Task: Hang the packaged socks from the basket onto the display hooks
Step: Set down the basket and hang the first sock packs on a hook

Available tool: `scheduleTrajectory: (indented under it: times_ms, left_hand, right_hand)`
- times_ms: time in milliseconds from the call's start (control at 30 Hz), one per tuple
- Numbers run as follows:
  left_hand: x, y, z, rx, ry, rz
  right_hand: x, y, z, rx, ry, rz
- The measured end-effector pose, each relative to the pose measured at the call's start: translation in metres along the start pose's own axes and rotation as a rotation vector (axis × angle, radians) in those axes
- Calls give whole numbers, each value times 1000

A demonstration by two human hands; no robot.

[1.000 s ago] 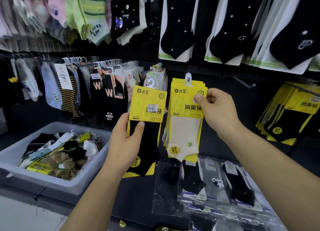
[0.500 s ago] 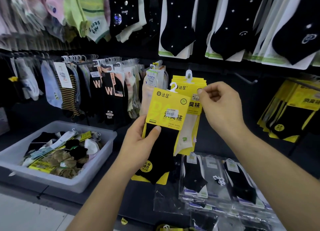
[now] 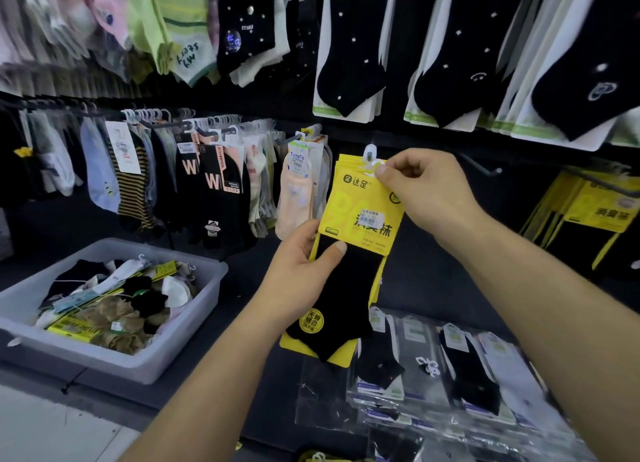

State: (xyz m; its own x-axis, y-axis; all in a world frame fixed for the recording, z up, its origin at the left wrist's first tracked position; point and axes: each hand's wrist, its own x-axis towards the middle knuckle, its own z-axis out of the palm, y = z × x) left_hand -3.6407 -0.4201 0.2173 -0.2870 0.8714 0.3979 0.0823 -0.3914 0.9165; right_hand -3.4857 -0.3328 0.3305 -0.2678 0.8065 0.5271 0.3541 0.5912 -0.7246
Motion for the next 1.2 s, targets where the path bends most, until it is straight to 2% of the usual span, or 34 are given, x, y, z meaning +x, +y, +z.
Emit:
scheduleTrajectory:
  times_ms: [100,167,400,533,600,667,733,867,1067,1200]
  left_hand:
    - [8,-3,6,60,121,-46]
    - [12,-3,9,160,168,-17]
    - [18,-4,8,527,168,-7]
    - [19,3,3,732,132,-17]
    - [22,6,1,812,160,-30]
    - [33,12,-1,697,183,-43]
    - [46,19,4,460,157,-77]
    - [75,17,25,54,72,-117]
    - [102,-5,36,-79,75,-43]
    - [123,-9,40,-3,63,-51]
  right_hand:
    - [10,-5,-1,-74,58,-12]
    - [14,-9,0,-146,64,-38]
    - [10,-5,8,-425,55,-195]
    - [-2,10,8,-342,193,-257]
    - [-12,22,10,-274,271,-211]
    - [-21,35,18,-209,255,-91]
    - [-26,45,28,-149,161,22]
    - [-23,57,48,46,25,2]
    - [-3,76,63,179,22,29]
    - [19,88,67,208,48,40]
